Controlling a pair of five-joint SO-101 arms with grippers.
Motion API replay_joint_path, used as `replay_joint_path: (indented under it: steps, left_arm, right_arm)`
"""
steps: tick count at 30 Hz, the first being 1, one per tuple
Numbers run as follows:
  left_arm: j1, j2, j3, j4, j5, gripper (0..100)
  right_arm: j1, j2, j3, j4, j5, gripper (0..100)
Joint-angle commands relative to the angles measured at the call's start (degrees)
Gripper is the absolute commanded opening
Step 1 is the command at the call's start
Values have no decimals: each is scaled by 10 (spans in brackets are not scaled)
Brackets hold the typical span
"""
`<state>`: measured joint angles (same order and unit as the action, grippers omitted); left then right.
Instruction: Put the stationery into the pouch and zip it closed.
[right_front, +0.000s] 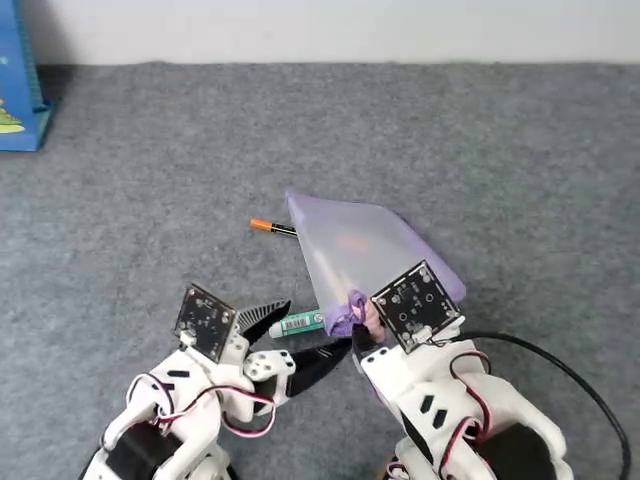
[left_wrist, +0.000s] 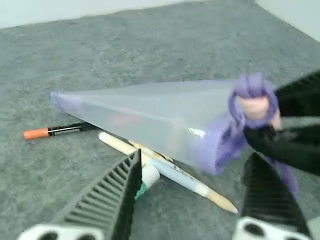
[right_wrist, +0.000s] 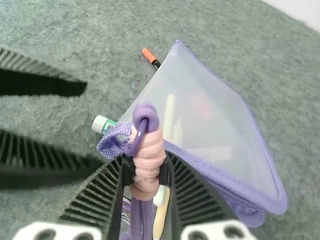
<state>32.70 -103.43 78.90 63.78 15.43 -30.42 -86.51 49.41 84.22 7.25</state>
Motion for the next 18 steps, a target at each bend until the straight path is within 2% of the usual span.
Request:
replay_joint_path:
  steps: [1,7,12,18]
  left_arm:
    - [-32,-6,5,-36,3,246]
    - [-27,-6,65,-77,-36,194]
    - [-29,-6,79,-87,-38,152]
    - [-29,-6,80,-89,-63,17]
  right_arm:
    - [-3,-31,-9,15,9,8]
    - [-3,-78,-7,24,10,8]
    - [-3,-78,-7,25,10,8]
    - [0,-83,-5,66,51,8]
